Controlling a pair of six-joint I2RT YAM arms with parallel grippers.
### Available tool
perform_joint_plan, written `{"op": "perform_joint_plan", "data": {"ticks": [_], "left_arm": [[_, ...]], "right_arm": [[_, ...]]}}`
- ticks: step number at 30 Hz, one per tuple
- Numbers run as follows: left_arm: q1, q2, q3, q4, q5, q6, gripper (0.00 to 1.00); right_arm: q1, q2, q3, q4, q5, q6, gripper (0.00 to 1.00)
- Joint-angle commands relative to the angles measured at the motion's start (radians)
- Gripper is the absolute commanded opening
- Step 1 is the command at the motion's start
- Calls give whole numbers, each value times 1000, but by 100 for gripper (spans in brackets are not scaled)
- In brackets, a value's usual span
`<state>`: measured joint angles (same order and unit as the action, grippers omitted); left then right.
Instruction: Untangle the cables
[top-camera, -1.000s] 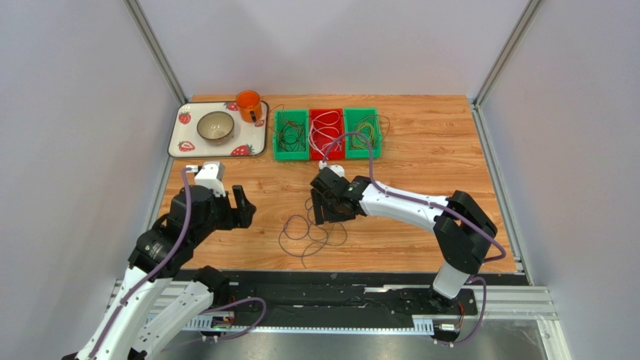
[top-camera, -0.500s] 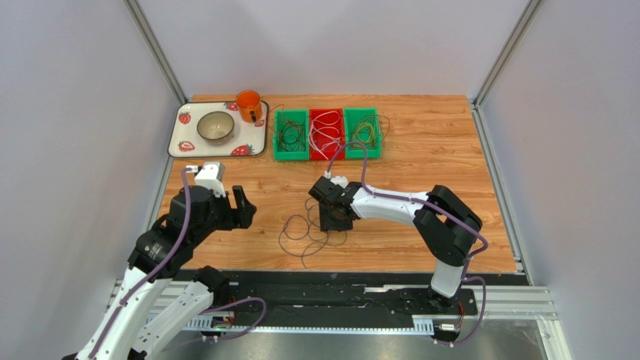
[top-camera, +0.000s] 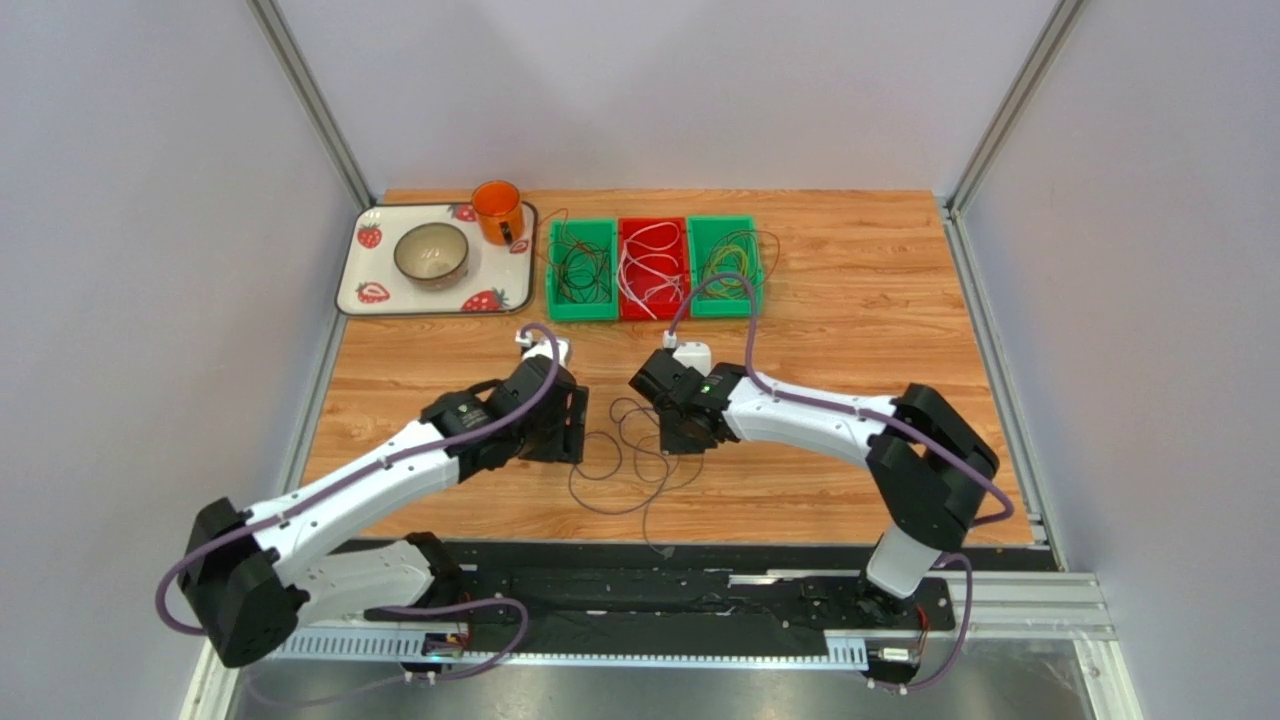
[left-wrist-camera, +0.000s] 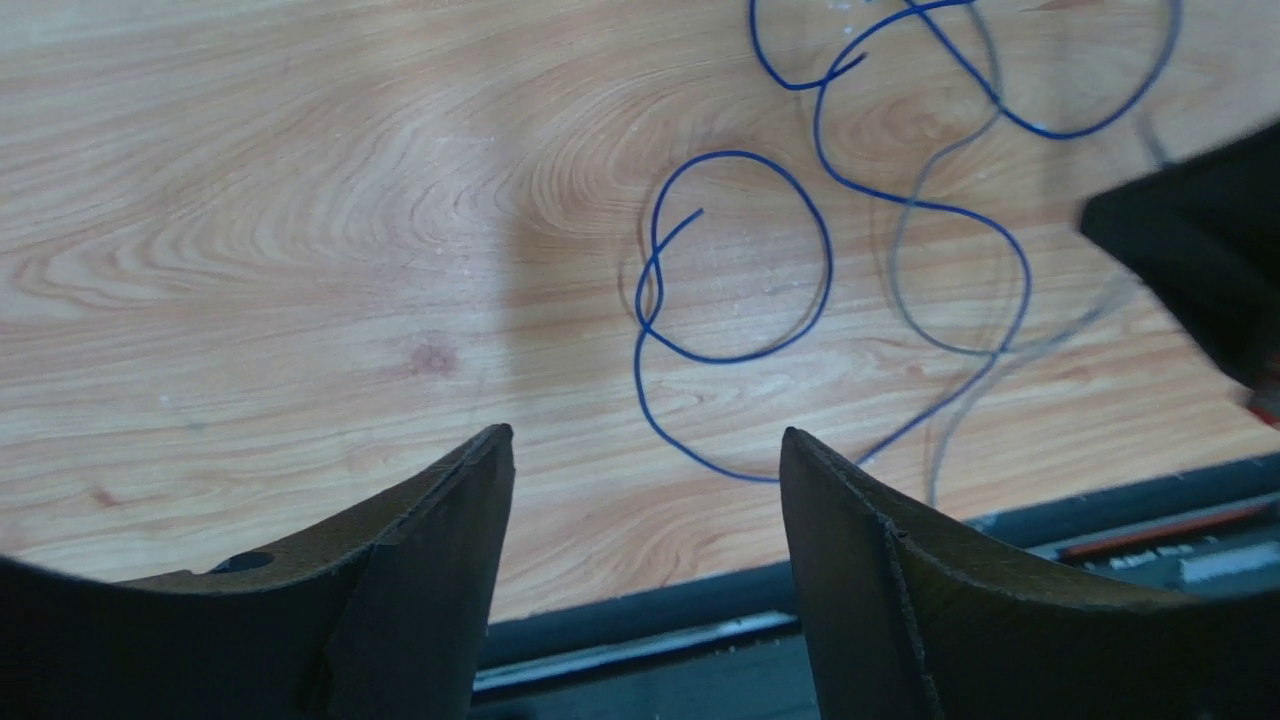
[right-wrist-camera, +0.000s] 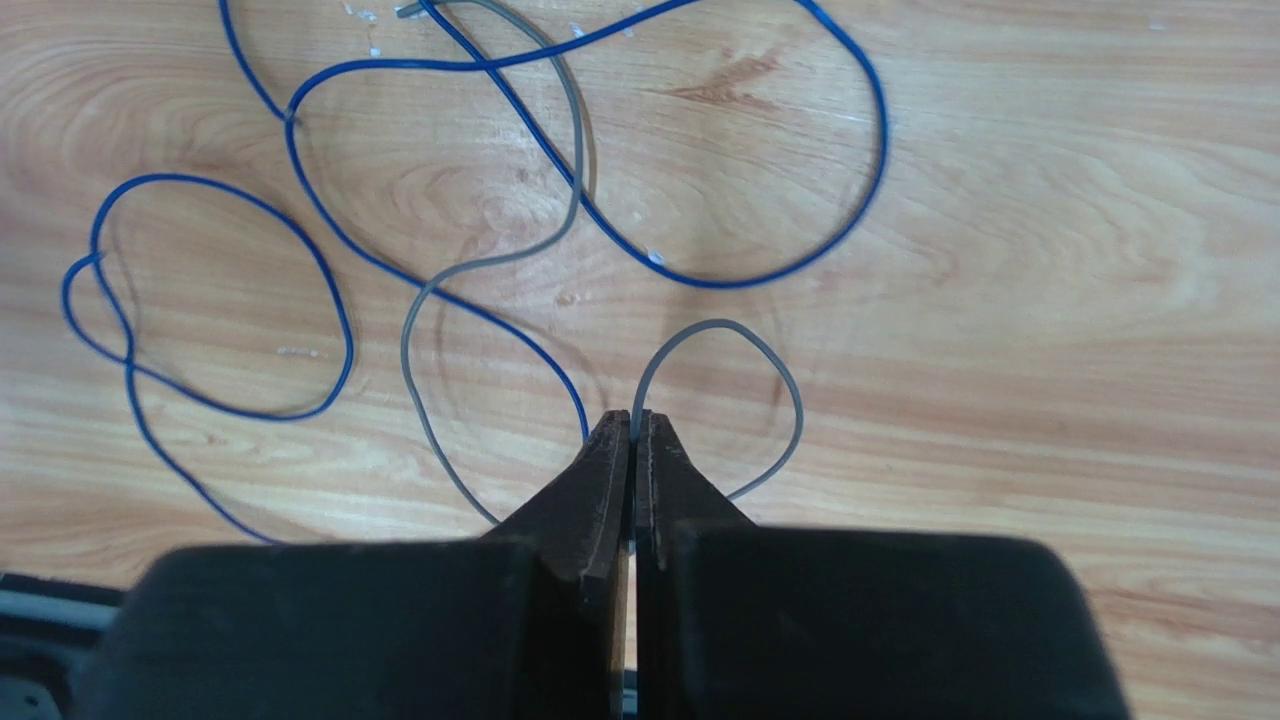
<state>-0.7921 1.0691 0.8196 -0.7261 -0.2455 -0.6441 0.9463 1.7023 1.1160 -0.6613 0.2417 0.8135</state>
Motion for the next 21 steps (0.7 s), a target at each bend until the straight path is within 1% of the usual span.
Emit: {"op": "perform_joint_plan", "data": {"ticks": [1,2,6,8,10,15,18,19,20,21], "left_arm": [[-9,54,-69,210,-81,-37,68],[-9,74,-92,249,-84,-35,65],[-9,170,-157,355,-81,-46,56],[-12,180,-189,411,-58,-52,52],[-13,180,-212,453,-45,-65,50],[-15,224,-220,488,-41,-57,50],[-21,252,-226,545,-18,-46,49],[-21,259,-224,550,-23,-43,40],[-22,278,-221,547,-29,-43,34],[-22,285,-208,531,-44,-42,17]], "right_arm": [[6,-127,-31,-31,48,-20,0],[6,-142,-39,-34,47,-30,0],[5,-200,-48,-61,62,-43,0],[5,-230,-50,-76,68,-48,0],[5,-247,-48,-87,82,-53,0],[5,-290,-58,-109,105,-56,0],[3,-297,-61,-116,116,-54,0],[3,-297,-62,-118,117,-56,0],[3,-296,-64,-118,119,-54,0],[5,-294,-65,-118,119,-56,0]]}}
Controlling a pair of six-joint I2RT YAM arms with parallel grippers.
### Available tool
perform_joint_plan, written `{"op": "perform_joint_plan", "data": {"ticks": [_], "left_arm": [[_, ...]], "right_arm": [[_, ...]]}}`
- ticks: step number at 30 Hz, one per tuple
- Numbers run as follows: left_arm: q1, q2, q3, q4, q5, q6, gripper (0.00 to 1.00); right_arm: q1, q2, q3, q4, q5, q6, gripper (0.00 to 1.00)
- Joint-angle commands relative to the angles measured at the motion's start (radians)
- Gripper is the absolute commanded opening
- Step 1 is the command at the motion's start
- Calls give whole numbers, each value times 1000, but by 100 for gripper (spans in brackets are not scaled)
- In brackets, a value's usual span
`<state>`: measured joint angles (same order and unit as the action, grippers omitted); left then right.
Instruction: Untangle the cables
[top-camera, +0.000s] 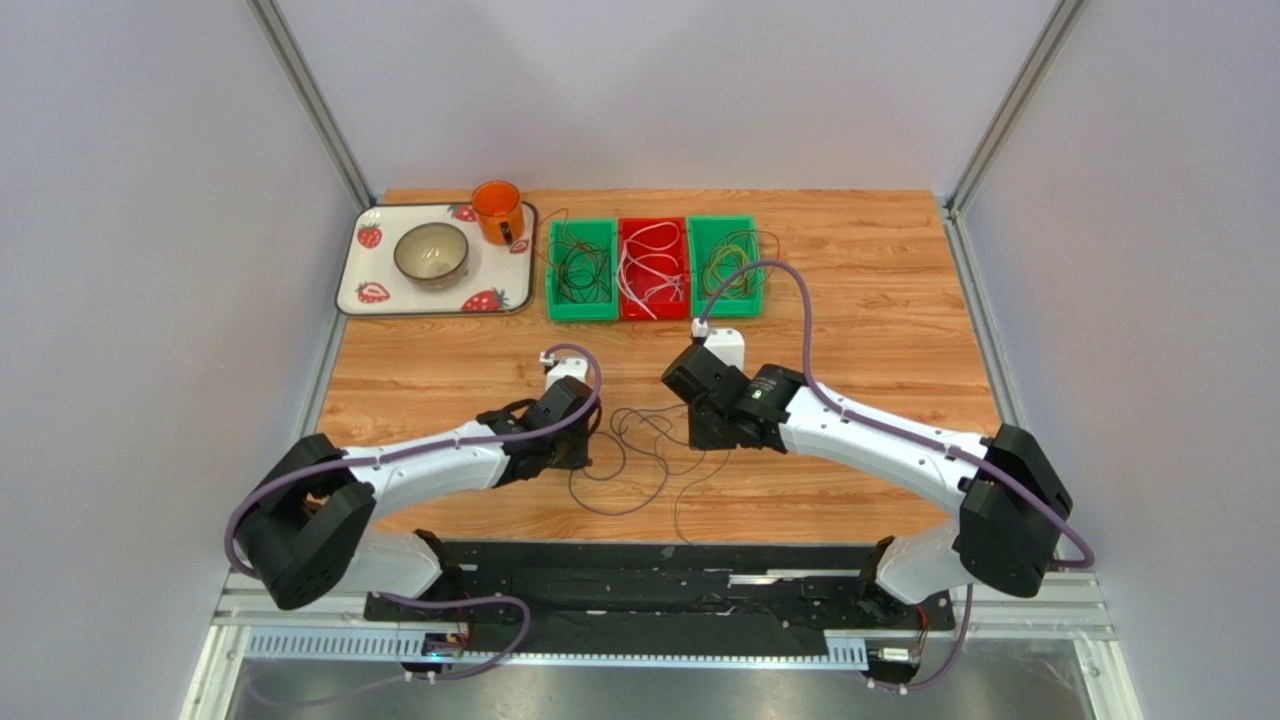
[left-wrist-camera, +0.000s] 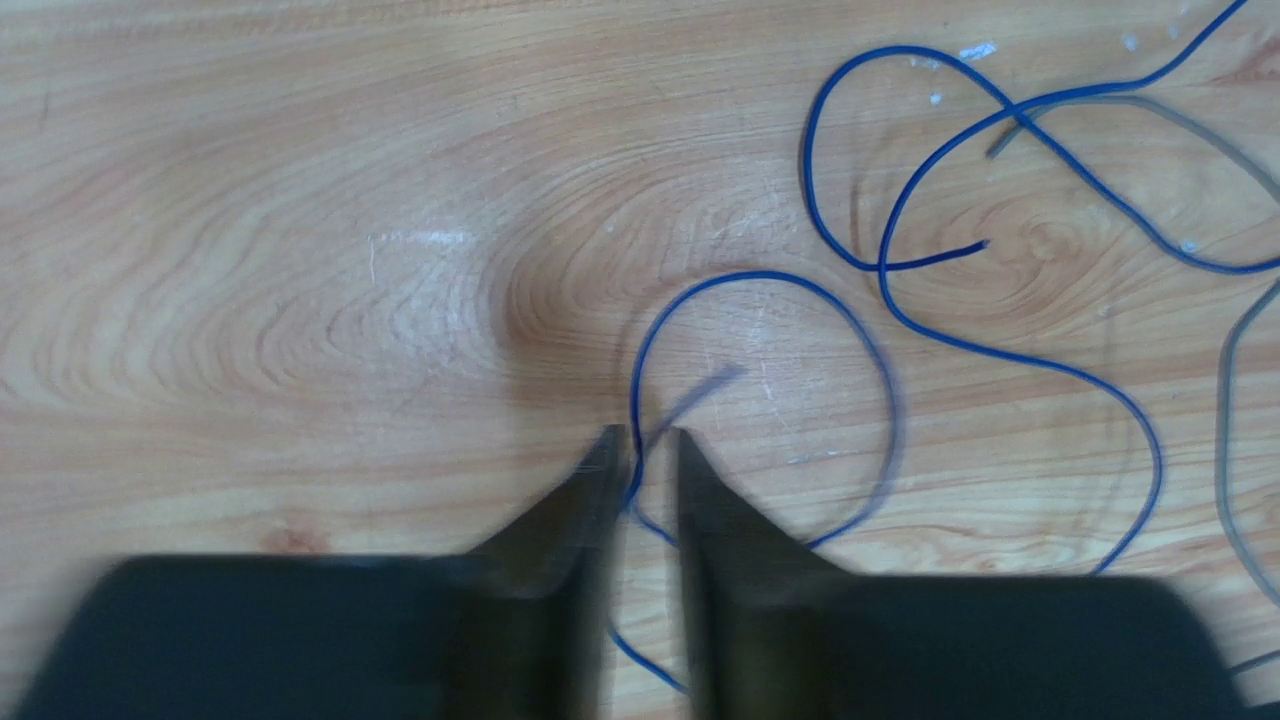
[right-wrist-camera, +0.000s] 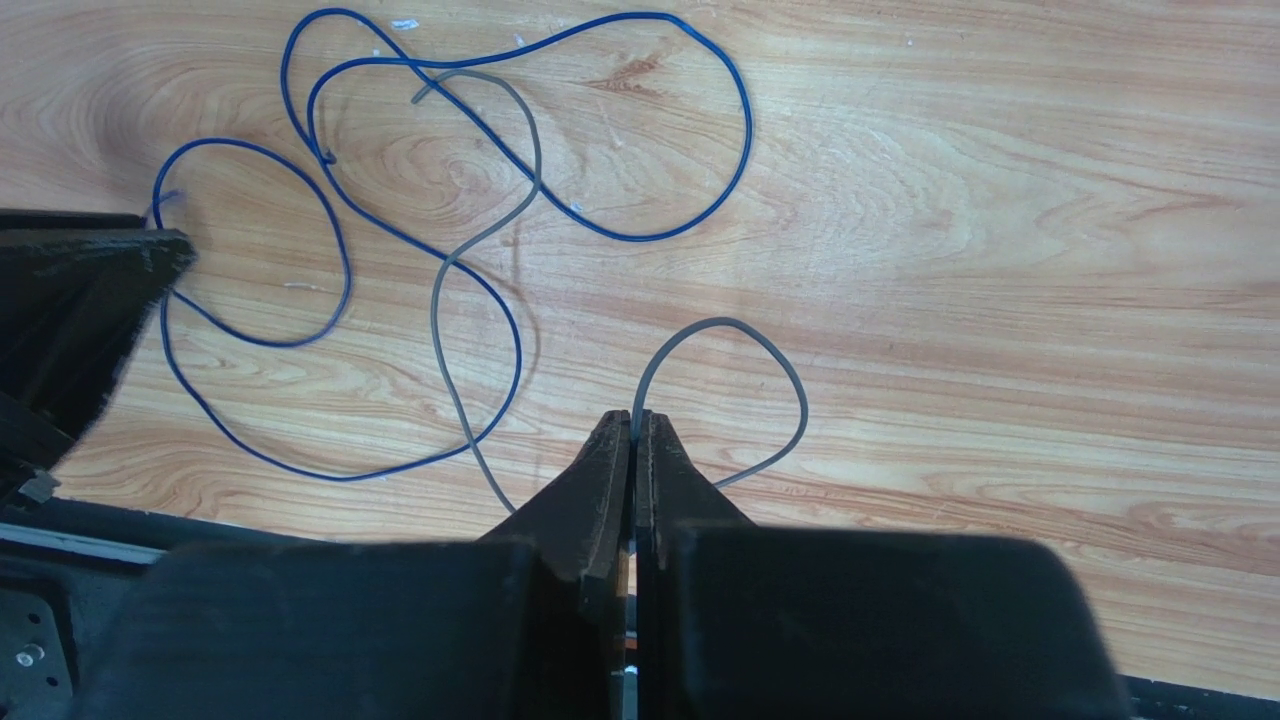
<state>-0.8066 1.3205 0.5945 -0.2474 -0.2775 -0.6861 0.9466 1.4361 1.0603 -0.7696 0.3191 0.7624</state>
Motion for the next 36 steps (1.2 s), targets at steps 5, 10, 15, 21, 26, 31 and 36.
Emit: {"op": "perform_joint_plan", "data": {"ticks": [5,10,15,21,26,31,36], "left_arm": [[-8,-39,94,-68,-26,23,0],[-6,-268,267,-307,-100,85,0],[-2,-383,534,-609,-231,177,0],[64,-480,715,-823,-360,276,0],[187,-463,824,-1006,-529,319,0],[253,-494,775,-954,-575,359,0],[297,-461,755,-969,-523,306,0]], "right_arm": [[1,-32,-8,-23,60,-17,0],[-15,-74,1,-59,81,-46,0],[-71,-127,10,-82,121,-90,0],[-186,-200,18,-129,141,-150,0],[-333,-266,50,-186,204,-190,0],[-514,-325,92,-203,193,-230,0],[-600,-347,127,-211,175,-241,0]]}}
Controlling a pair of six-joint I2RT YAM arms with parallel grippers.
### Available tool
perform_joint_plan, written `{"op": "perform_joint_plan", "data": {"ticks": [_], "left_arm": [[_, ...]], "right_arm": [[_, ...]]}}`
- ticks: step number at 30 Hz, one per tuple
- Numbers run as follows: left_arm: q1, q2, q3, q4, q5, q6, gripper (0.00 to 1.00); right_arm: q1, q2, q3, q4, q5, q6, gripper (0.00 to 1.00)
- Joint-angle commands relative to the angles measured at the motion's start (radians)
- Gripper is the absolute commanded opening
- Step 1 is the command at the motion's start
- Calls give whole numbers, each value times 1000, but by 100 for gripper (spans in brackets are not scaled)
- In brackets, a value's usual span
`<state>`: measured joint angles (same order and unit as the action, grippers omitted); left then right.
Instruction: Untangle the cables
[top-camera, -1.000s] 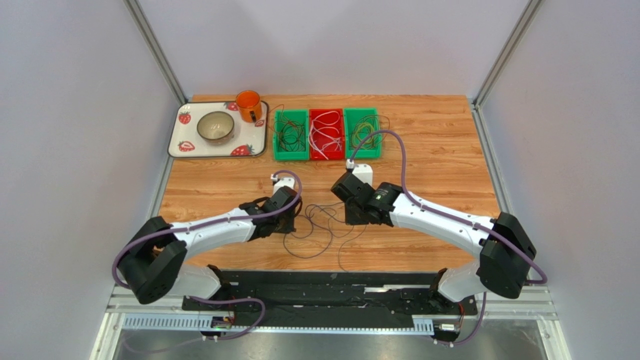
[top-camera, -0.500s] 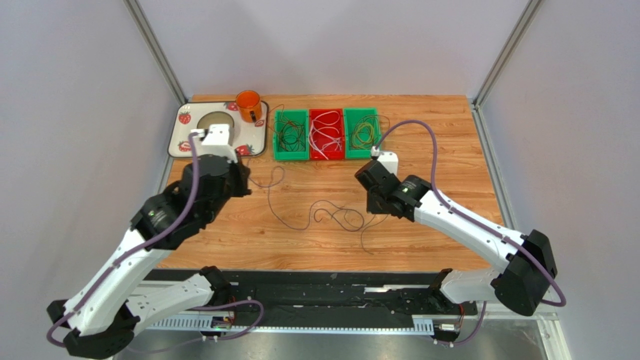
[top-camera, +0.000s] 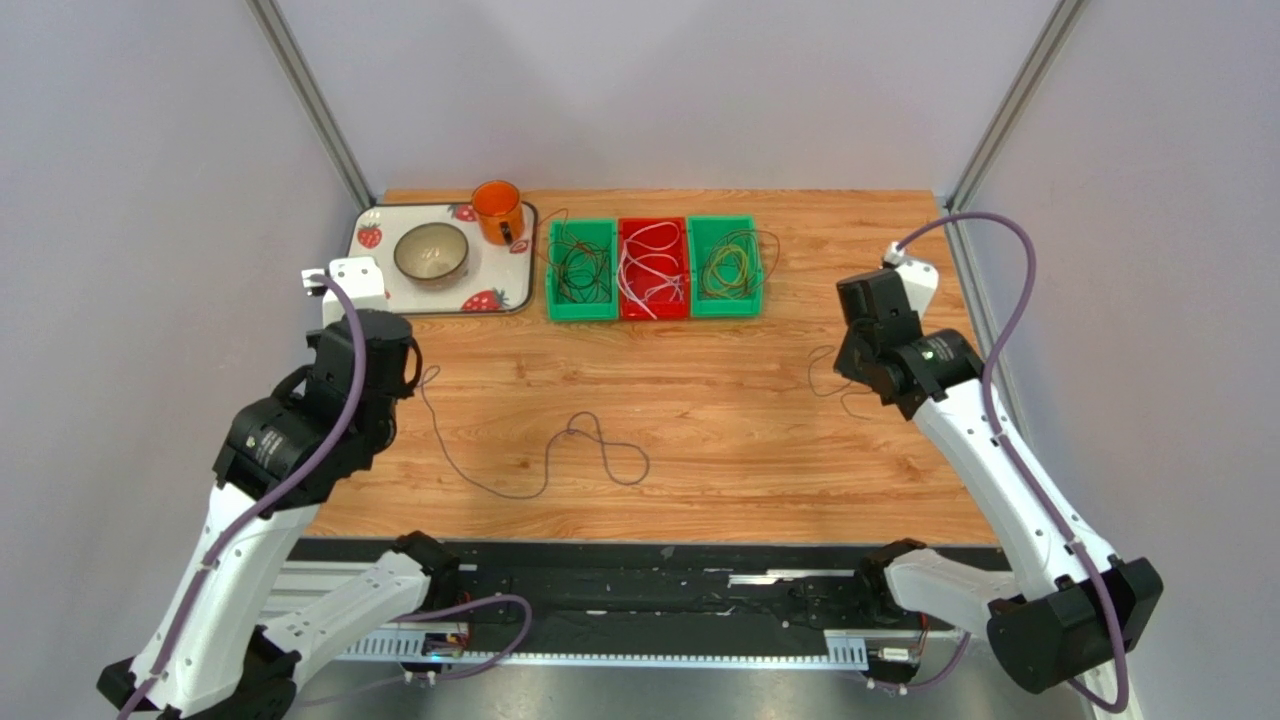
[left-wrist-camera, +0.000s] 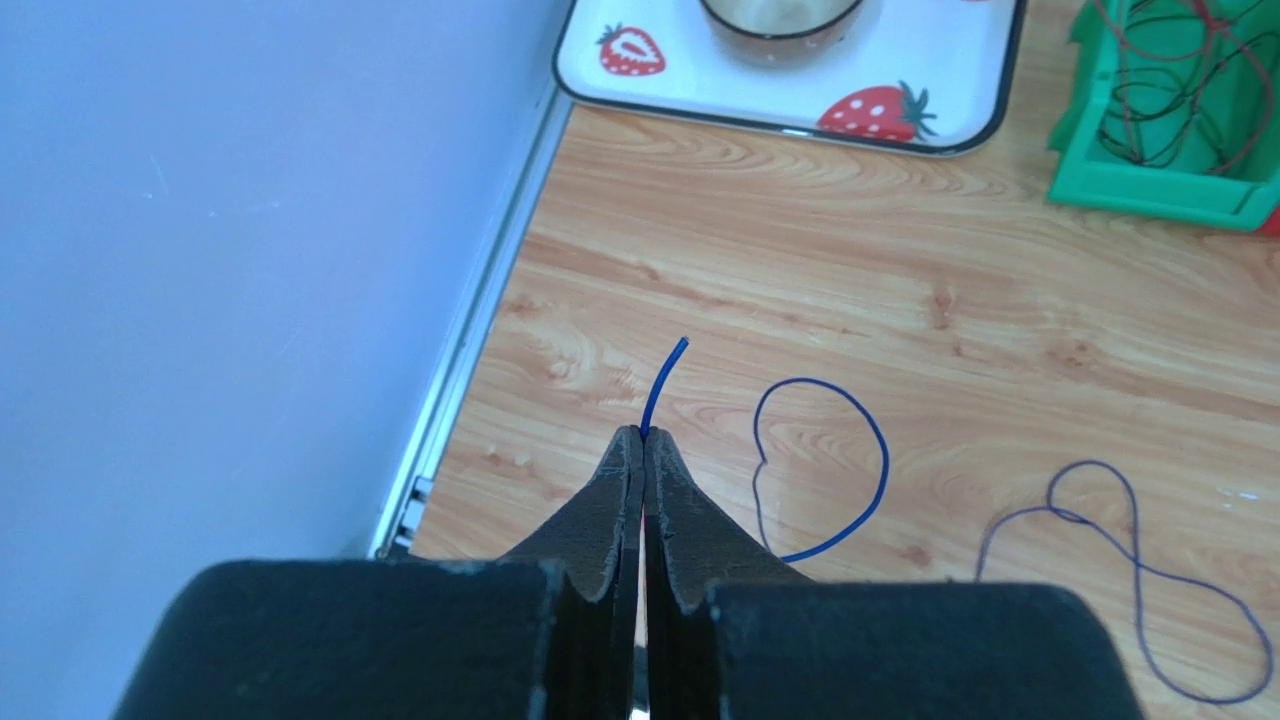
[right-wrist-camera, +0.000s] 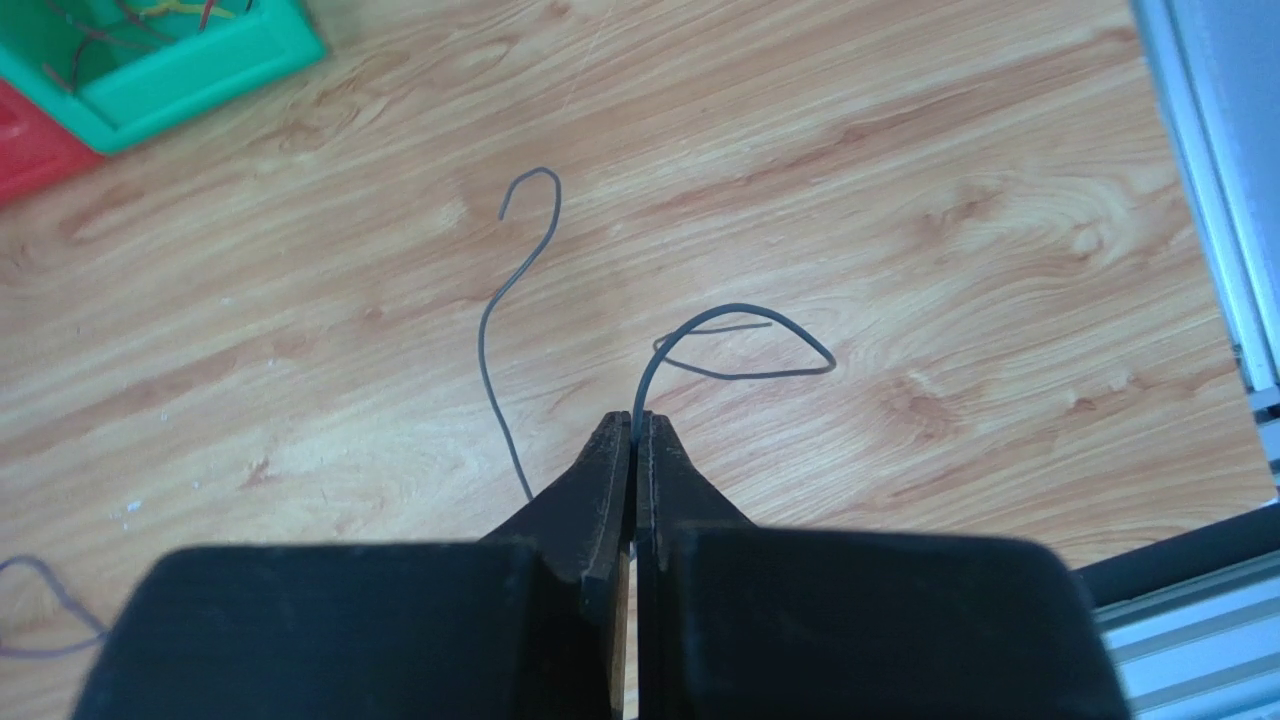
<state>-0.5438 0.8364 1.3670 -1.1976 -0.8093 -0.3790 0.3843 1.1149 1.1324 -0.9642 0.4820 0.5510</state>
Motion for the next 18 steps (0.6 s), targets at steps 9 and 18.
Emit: {"op": "perform_joint_plan", "data": {"ticks": [9,18], "left_arm": [[36,33,-246,106,436,-27,0],[38,-27,-414,306,567,0,0]], "right_arm": [[-45,-10,118,77,-187,-43,0],[-42,160,291,199,-374,-2,0]]}}
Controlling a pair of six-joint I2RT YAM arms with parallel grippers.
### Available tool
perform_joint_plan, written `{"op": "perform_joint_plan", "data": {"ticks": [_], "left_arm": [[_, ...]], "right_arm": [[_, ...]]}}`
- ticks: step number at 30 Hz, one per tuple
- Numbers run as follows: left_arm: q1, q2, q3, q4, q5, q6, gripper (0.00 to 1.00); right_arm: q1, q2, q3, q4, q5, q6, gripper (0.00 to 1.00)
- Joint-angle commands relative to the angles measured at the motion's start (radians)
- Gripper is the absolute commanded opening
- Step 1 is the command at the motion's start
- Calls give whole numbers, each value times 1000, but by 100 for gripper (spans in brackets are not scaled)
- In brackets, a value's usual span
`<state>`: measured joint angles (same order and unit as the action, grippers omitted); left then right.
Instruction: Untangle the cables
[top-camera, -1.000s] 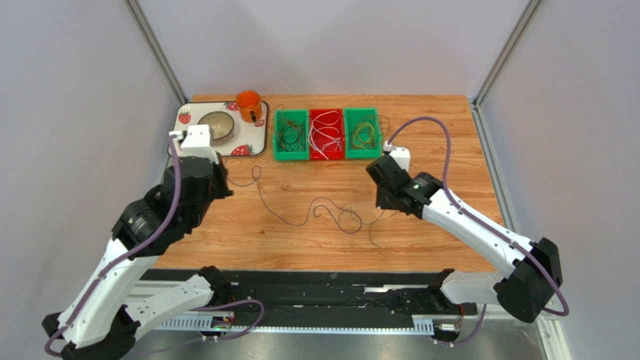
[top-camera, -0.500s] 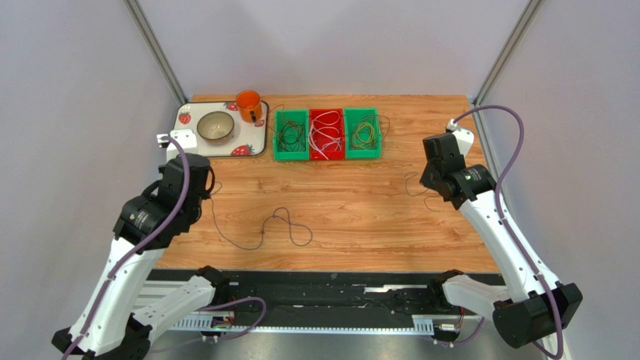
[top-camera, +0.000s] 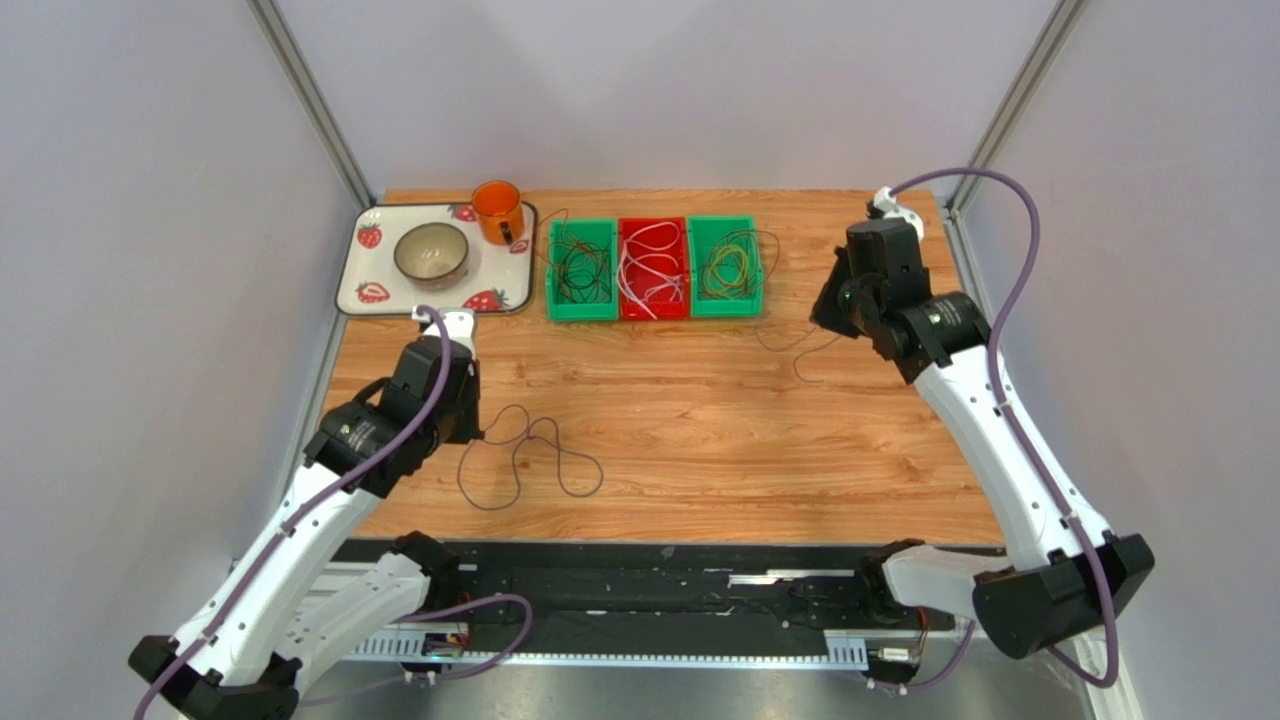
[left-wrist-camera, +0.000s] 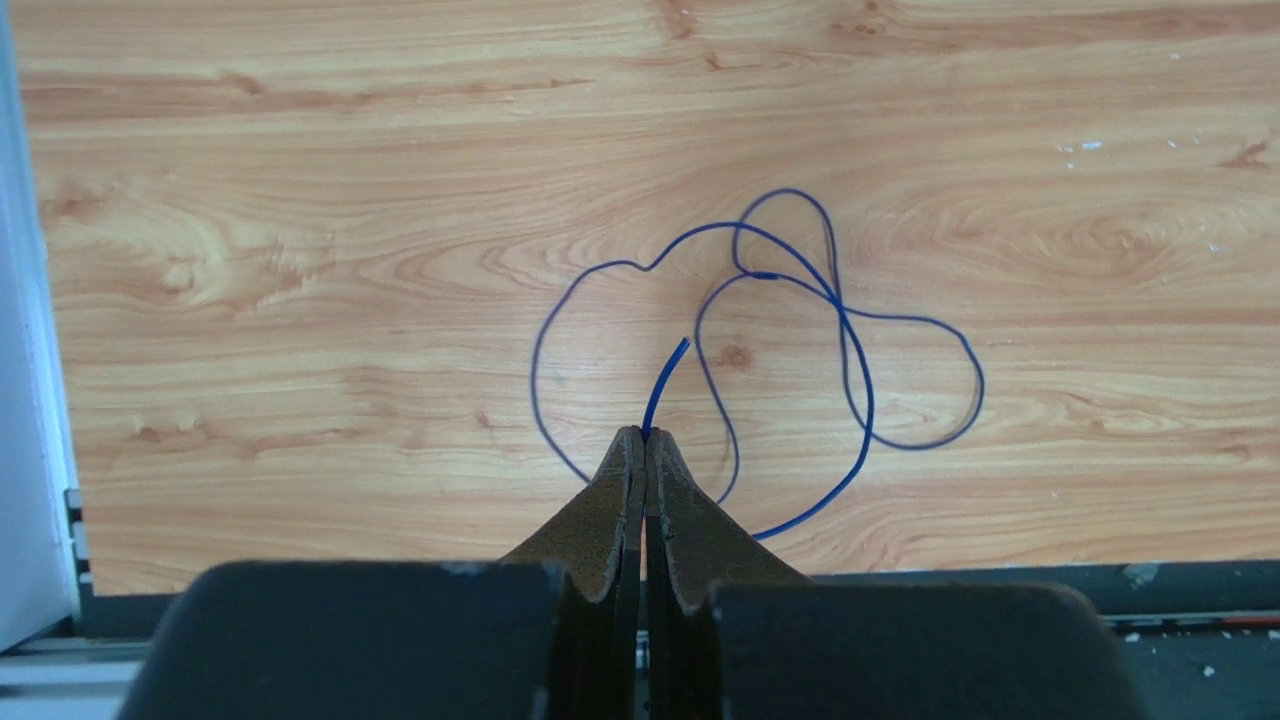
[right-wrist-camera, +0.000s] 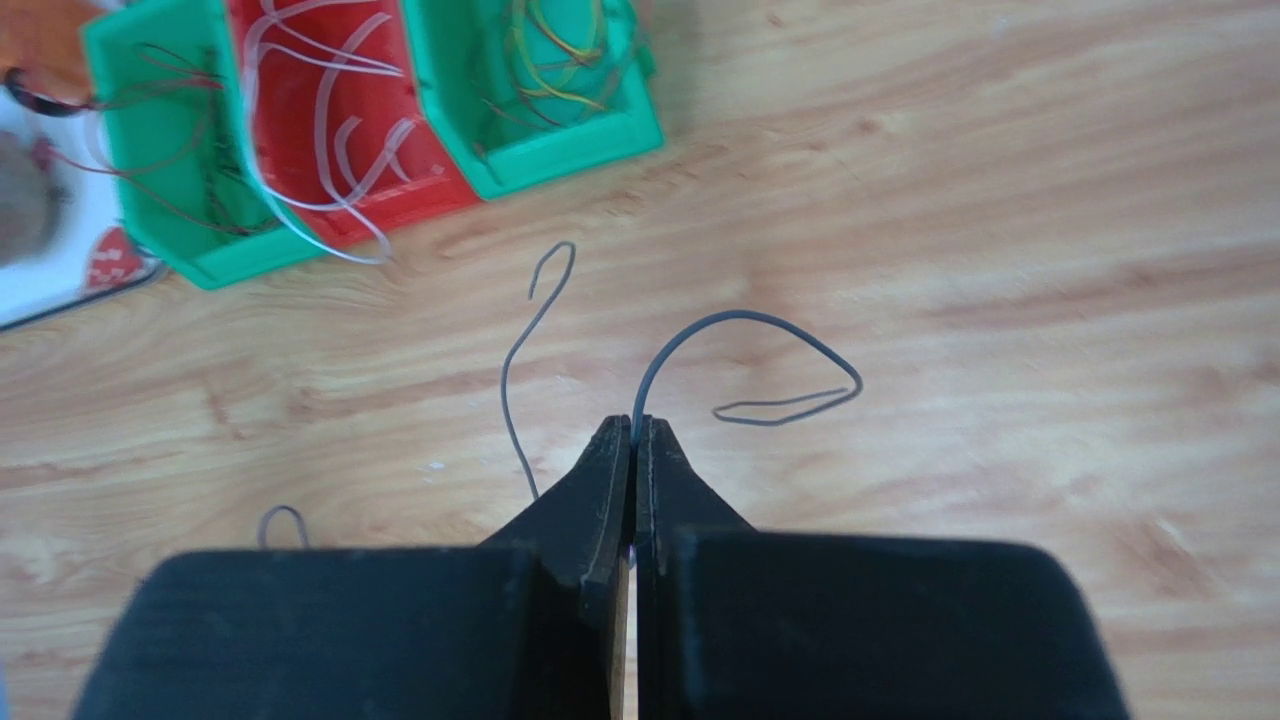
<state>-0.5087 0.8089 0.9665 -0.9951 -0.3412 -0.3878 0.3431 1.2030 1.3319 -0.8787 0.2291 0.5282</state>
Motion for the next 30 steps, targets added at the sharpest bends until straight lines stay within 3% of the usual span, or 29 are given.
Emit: {"op": "perform_joint_plan", "data": {"ticks": [1,5,10,17,24,30], "left_arm": [[2,13,-11,104,109,12,0],[1,44,15,70,114,-11,0],[-1,-54,8,85,172,-17,0],[-4,-163,-52,122,128,-20,0],[-2,-157,-51,116,123,-22,0],[-4,-165,-46,108,107,-26,0]], "right_arm": [[-3,90,104,125,-122,27,0],[-3,180,188,198,-90,32,0],[-3,335,358,247,-79,33,0],[-16,529,478,368,10,98,0],[-91,702,483,538,-88,272,0],[-122,777,491,472,-33,248,0]]}}
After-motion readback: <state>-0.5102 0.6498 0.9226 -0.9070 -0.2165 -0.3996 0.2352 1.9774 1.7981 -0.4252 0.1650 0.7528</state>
